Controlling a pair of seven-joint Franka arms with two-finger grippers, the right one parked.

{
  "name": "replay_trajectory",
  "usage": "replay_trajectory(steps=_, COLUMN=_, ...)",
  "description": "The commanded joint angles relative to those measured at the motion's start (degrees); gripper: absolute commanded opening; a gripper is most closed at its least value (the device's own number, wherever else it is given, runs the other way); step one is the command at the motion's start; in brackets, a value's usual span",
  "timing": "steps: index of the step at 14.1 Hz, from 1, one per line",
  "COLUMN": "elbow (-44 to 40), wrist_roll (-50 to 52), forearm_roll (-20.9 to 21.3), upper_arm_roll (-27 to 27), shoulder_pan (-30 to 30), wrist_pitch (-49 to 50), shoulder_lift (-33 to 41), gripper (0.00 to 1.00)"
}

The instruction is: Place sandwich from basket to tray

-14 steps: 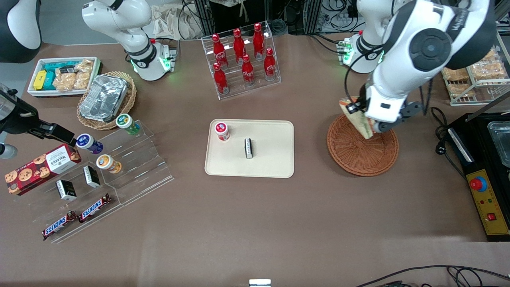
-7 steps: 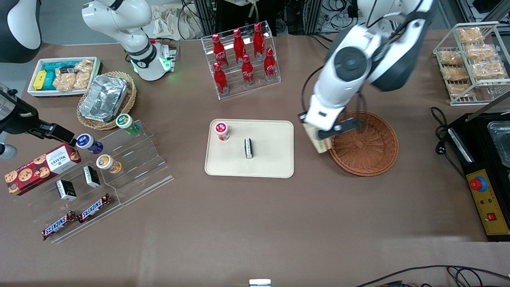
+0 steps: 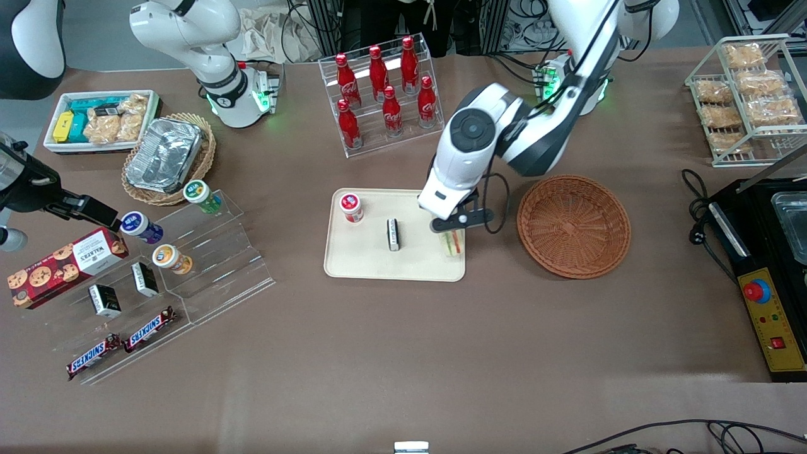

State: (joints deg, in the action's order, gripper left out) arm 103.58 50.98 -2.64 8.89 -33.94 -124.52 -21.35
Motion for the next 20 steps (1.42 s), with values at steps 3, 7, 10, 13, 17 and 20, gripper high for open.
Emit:
replay_trajectory(steps=3, elbow=1.9, wrist_roll=-0.2, forearm_roll=5.7, upper_arm_roll=-0.8, shoulder_pan=-1.7, wrist_pitch=-4.9, shoulder_lift=-4.9, gripper=0.0)
replay_trajectory(steps=7, elbow=2.1, wrist_roll=-0.1, forearm_roll=5.8, upper_arm_roll=-0.8, shoulder_pan=-1.8, wrist_pitch=-6.8, shoulder_lift=-6.2, gripper=0.17)
replay_trajectory(steps=10, elbow=2.2, wrist_roll=-0.1, forearm_roll=5.9, upper_arm_roll=-0.8, shoulder_pan=-1.8, wrist_pitch=-6.7, shoulder_lift=-6.2, gripper=0.95)
replay_trajectory(steps=13, elbow=2.2, wrist_roll=3.8, forearm_roll=5.2, upper_arm_roll=-0.9, shoulder_pan=-1.3, wrist_pitch=-6.1, shoulder_lift=-4.9, gripper=1.0)
replay_trajectory(steps=17, elbow=1.9, wrist_roll=6.7, forearm_roll=5.1, upper_arm_roll=-1.1, shoulder_pan=4.5, wrist_pitch=3.7, shoulder_lift=1.7, gripper=1.0)
replay_trajectory(steps=20, elbow=1.6, wrist_roll=5.5, forearm_roll=5.2, upper_arm_roll=-1.2, shoulder_pan=7.8, wrist_pitch=13.6, shoulder_lift=8.6, gripper=0.99)
